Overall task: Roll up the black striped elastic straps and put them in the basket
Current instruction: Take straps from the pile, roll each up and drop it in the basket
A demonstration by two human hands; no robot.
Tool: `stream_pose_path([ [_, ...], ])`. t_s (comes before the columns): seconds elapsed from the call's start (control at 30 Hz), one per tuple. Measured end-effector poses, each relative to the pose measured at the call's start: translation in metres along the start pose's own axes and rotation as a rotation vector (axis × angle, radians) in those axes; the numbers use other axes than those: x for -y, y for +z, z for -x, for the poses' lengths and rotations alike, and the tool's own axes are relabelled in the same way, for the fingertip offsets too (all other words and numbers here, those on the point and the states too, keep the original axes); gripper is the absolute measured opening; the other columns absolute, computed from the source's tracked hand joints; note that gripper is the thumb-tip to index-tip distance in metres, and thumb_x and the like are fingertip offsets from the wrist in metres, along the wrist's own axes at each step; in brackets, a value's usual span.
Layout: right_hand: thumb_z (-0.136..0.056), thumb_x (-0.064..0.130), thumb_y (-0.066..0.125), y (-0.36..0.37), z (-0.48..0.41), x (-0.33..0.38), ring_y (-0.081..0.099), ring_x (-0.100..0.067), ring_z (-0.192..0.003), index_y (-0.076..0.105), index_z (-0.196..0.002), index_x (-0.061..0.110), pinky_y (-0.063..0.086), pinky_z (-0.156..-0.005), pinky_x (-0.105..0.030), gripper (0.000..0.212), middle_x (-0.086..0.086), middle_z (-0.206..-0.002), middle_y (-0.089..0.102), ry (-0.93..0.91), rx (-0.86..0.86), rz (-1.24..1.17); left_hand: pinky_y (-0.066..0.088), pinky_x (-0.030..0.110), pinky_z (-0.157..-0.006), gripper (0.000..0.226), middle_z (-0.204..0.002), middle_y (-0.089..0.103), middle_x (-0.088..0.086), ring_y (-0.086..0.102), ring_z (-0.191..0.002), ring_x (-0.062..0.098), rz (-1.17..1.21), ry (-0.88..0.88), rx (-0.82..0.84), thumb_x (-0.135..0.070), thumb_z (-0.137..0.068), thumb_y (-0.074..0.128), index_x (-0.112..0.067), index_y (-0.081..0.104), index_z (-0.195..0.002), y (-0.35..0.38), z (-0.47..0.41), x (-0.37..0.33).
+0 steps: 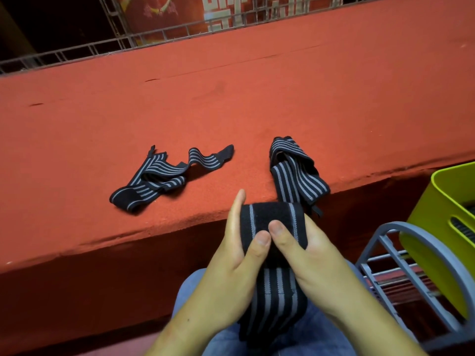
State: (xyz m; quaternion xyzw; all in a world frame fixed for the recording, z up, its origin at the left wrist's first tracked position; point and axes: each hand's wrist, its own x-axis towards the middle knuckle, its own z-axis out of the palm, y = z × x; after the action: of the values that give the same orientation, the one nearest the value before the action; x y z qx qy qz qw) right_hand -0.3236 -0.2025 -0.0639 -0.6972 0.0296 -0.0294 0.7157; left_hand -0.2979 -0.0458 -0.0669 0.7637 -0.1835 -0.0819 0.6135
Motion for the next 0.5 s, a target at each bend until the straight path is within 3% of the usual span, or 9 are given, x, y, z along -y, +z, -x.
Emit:
stream_pose_path([
  [0.13,-0.090,0.047,0.061,-0.0017,0.0004,0.0006,0.073,0.000,-0.106,0.069,-0.119,0.030,0.055,-0.091,-0.020,0.034,0.016,-0.110,0.078,-0.043,-0.006,0.019,0.035,0.003,-0.104,0.074,-0.141,0.044,-0.047,0.043,-0.135,-0.017,-0.026,0.006,-0.017,-0.048,-0.098,0.051,-0.047,0.008,-0.159,0.0022,0.0012,-0.0028],
  [0.23,-0.093,0.040,0.062,-0.0029,0.0000,0.0009,0.073,0.001,-0.103,0.069,-0.118,0.030,0.052,-0.087,-0.013,0.028,0.016,-0.109,0.078,-0.057,0.002,0.018,0.036,0.002,-0.103,0.075,-0.139,0.046,-0.048,0.044,-0.133,-0.018,-0.044,0.014,-0.035,-0.056,-0.097,0.058,-0.049,0.015,-0.158,0.0009,-0.0008,-0.0015],
  [0.3,-0.094,0.039,0.062,-0.0037,-0.0003,0.0010,0.073,0.003,-0.102,0.069,-0.117,0.031,0.051,-0.084,-0.010,0.025,0.018,-0.108,0.078,-0.059,0.001,0.019,0.039,0.005,-0.102,0.073,-0.139,0.051,-0.041,0.048,-0.132,-0.014,-0.058,0.028,-0.043,-0.056,-0.093,0.063,-0.044,0.027,-0.156,-0.0006,-0.0022,-0.0022],
  [0.4,-0.091,0.043,0.063,-0.0054,0.0003,0.0008,0.073,0.002,-0.099,0.069,-0.114,0.031,0.052,-0.081,-0.011,0.027,0.018,-0.105,0.079,-0.060,-0.013,0.012,0.048,0.017,-0.100,0.048,-0.132,0.066,-0.019,0.060,-0.127,0.001,-0.054,0.025,-0.036,-0.037,-0.096,0.065,-0.034,0.050,-0.142,-0.0013,-0.0035,-0.0029],
  [0.5,-0.089,0.045,0.064,-0.0057,0.0005,0.0004,0.074,0.001,-0.099,0.070,-0.113,0.032,0.054,-0.081,-0.012,0.028,0.016,-0.104,0.079,-0.050,-0.020,0.000,0.050,0.035,-0.103,0.042,-0.129,0.070,-0.009,0.064,-0.125,0.010,-0.035,0.024,-0.027,-0.032,-0.095,0.066,-0.030,0.056,-0.136,-0.0026,-0.0033,-0.0032],
])
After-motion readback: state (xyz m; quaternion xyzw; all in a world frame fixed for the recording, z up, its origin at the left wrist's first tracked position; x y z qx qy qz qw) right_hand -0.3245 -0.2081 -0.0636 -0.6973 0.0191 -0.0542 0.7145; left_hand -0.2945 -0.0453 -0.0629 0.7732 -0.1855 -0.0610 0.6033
